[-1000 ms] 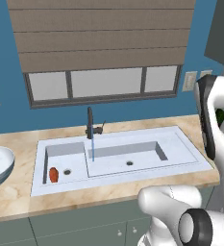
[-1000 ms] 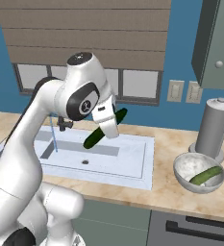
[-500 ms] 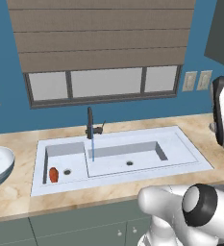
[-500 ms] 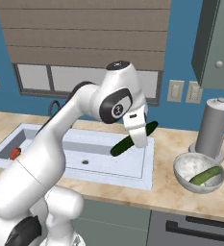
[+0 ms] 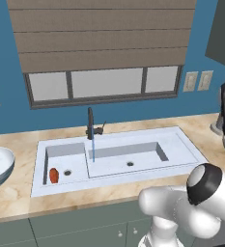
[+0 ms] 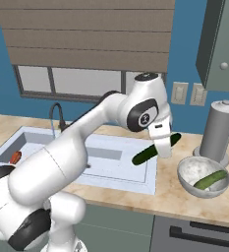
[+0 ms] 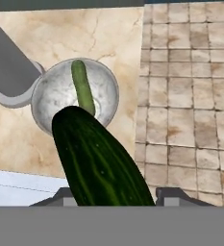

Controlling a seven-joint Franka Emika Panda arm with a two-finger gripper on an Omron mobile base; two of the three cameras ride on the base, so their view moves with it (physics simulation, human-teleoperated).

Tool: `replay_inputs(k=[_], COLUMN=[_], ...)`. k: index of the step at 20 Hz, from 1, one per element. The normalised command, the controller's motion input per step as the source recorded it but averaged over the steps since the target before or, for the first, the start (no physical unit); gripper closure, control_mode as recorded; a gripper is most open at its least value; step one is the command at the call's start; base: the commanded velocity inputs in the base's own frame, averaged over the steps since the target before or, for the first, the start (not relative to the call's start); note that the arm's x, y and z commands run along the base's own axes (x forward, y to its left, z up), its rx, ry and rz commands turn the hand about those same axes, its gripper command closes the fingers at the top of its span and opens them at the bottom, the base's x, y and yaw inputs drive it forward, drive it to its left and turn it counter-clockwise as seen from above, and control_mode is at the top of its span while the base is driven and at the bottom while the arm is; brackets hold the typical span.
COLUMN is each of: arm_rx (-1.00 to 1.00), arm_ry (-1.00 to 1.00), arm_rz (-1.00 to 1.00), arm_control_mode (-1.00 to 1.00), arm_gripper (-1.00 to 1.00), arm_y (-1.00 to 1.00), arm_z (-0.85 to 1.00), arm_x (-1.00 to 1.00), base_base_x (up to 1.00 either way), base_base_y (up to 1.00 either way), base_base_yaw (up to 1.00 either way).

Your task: Pick the cucumbers from the sink and place them in one bowl. Place the sweet potato in the other bowl. Then turn off the sink faucet.

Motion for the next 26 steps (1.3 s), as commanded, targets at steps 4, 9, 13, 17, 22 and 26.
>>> replay_inputs(k=[4,9,13,17,22,26], arm_rx=[0.05,0.07,0.03,0.00,0.00,0.00], arm_ry=[0.00,0.02,0.04,0.03,0.00,0.00], arm_rz=[0.00,-0.02,-0.03,-0.01,0.00,0.00], arm_control_mode=[-1.00,-1.00,-1.00,-1.00,-1.00,-1.00], arm_gripper=[1.00,1.00,1.00,1.00,1.00,1.00], arm_y=[-0.28,-0.54,-0.50,-0.27,-0.24,-0.31], arm_z=[-0.02,-0.15,-0.16,-0.14,-0.14,-0.21], arm_x=[0.41,0.23,0.15,0.16,0.12,0.10], base_base_x=[0.00,0.00,0.00,0.00,0.00,0.00], base_base_y=[0.00,0.00,0.00,0.00,0.00,0.00], base_base_yaw=[0.00,0.00,0.00,0.00,0.00,0.00])
